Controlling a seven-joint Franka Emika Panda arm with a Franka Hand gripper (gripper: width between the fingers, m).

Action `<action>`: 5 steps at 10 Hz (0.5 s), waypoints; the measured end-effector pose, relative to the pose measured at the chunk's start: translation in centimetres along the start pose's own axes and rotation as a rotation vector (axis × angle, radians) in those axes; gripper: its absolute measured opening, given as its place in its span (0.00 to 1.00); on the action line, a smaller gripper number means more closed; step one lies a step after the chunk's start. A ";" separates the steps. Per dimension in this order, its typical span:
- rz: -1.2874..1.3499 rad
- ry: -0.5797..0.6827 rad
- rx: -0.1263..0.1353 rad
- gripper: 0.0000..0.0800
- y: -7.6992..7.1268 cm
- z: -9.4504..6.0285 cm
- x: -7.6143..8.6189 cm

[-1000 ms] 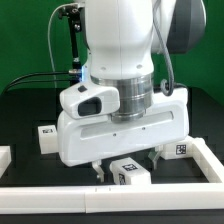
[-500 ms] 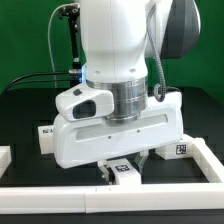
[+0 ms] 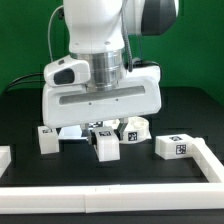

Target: Assemble stool

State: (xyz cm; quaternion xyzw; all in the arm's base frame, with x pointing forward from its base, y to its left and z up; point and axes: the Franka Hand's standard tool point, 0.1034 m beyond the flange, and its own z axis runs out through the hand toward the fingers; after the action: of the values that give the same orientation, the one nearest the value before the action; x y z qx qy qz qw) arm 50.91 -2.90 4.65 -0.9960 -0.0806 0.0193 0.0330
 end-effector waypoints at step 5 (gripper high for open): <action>0.002 -0.022 0.009 0.42 0.8 1.1 -4.1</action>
Offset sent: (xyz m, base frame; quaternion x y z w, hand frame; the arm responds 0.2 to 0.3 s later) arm -0.0251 -0.0109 -0.0007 0.0062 0.0124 0.0125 0.9998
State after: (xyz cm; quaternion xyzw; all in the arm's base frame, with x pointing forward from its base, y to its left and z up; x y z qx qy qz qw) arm 46.97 -4.29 3.60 -0.9957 -0.0800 0.0306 0.0366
